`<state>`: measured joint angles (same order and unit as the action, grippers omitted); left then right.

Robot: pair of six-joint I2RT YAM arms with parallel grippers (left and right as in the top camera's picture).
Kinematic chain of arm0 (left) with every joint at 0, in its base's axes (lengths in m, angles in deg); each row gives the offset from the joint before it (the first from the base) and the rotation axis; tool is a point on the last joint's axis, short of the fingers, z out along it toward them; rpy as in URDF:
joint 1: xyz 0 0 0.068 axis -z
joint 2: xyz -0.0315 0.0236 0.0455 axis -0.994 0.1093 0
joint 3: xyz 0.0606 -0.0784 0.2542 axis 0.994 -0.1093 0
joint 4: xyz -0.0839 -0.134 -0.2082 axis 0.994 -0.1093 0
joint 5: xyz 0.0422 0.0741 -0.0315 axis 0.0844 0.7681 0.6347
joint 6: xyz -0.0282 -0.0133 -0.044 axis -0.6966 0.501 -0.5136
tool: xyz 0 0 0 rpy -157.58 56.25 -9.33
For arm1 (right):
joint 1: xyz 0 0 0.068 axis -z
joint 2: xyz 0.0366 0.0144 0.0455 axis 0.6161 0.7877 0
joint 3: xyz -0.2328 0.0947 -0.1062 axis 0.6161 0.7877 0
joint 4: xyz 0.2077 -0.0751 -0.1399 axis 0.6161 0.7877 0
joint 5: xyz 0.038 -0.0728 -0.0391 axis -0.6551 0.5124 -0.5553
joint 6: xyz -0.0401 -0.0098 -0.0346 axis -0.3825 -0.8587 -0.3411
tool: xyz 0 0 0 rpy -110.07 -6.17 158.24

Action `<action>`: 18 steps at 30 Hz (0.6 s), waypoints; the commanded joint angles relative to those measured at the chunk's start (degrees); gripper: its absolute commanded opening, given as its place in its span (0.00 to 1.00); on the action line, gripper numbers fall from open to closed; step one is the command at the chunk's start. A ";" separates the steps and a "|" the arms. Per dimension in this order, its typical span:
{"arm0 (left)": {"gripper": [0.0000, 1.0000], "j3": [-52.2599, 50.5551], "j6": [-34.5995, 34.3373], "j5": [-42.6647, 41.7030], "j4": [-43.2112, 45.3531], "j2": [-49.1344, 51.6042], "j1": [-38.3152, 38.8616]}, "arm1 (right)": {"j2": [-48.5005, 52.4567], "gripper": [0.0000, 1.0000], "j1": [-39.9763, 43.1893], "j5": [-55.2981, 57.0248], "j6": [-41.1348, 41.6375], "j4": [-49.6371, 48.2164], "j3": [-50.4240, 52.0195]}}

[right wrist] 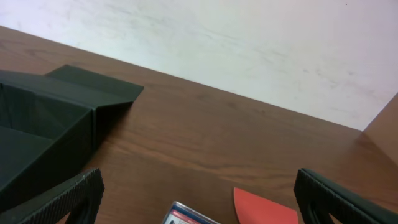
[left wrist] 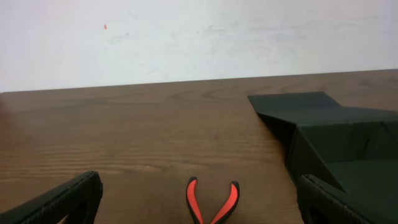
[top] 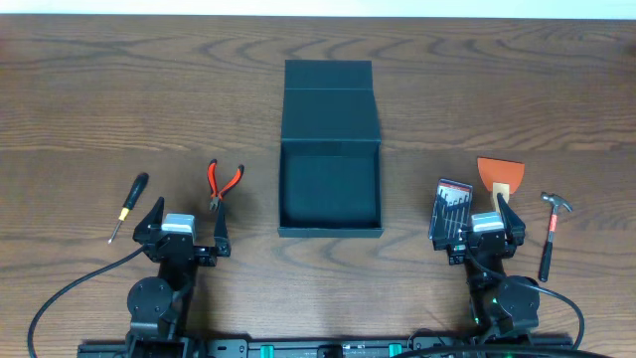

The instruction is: Pack container

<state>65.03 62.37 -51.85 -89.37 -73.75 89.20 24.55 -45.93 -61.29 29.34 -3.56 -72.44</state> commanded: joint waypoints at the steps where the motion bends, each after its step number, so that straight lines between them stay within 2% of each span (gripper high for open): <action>1: 0.98 -1.01 -1.42 -1.03 -1.79 -0.35 0.13 | -0.46 0.99 0.66 -0.48 1.03 -0.15 0.33; 3: 0.98 -0.90 -4.07 -1.01 -1.81 -0.35 0.13 | -0.46 1.00 0.63 -0.92 5.07 -0.17 0.33; 6: 0.98 1.70 -10.08 -1.01 -4.48 -0.24 0.11 | -0.46 0.99 0.83 -0.85 22.49 -0.02 0.11; 9: 0.98 7.19 -10.80 -0.96 -8.41 1.73 0.09 | 0.07 0.99 1.29 -2.56 29.59 0.94 -0.42; 13: 0.98 18.99 -10.80 0.13 -16.48 11.56 0.07 | 3.26 0.99 1.62 -6.56 30.38 5.51 -6.58; 18: 0.98 34.42 -10.60 0.72 -25.66 30.14 0.07 | 14.78 0.99 1.66 -6.88 30.08 19.15 -22.62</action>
<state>92.44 52.52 -51.96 -112.06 -51.90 89.20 34.10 -45.30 -66.65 56.95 12.51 -86.30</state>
